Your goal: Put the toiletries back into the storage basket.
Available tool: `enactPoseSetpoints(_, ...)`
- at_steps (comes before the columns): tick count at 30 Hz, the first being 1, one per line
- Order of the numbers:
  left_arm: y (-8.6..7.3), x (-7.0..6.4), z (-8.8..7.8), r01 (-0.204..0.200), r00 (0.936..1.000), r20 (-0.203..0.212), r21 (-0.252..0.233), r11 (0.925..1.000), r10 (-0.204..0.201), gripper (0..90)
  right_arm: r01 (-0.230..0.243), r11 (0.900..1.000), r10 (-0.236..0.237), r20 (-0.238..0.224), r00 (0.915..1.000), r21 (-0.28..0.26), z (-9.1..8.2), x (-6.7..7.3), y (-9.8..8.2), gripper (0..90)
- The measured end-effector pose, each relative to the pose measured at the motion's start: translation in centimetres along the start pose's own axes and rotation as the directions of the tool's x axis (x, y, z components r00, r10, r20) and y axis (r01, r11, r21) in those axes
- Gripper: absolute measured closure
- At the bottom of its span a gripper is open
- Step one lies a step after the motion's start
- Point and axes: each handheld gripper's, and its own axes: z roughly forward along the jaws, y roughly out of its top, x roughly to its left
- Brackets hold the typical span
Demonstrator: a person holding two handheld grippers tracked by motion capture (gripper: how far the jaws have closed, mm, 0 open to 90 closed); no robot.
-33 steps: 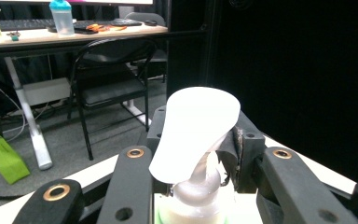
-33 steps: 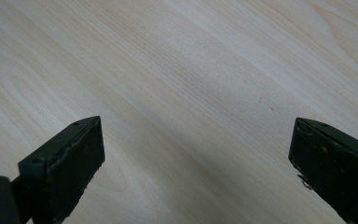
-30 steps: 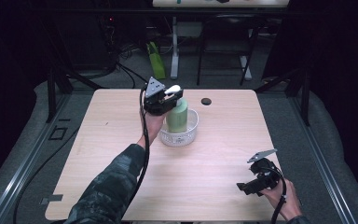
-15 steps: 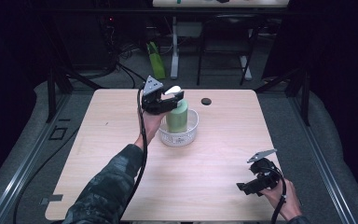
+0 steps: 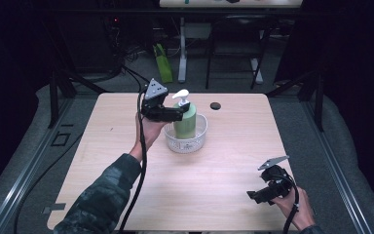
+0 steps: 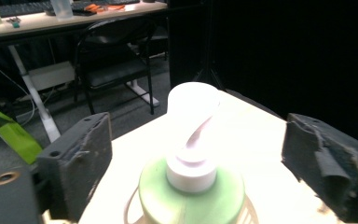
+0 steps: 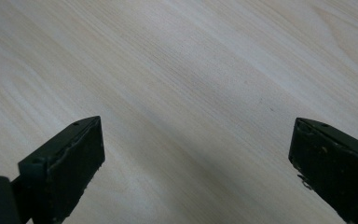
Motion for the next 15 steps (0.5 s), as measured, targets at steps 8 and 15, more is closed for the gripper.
enactPoseSetpoints(8, 0.4, -0.2, -2.5, 0.002, 1.0, 0.001, 0.047, 0.9989, -0.002, 0.0, -0.01, 1.0, 0.01, -0.002, 0.9999, -0.002, 0.0, 0.1, 0.0, 2.9)
enactPoseSetpoints(15, -0.5, -0.5, -4.7, -0.003, 1.0, 0.004, 0.078, 0.997, 0.002, 0.0, -0.008, 1.0, 0.008, 0.0, 1.0, -0.001, 0.0, 0.1, 0.1, 2.9)
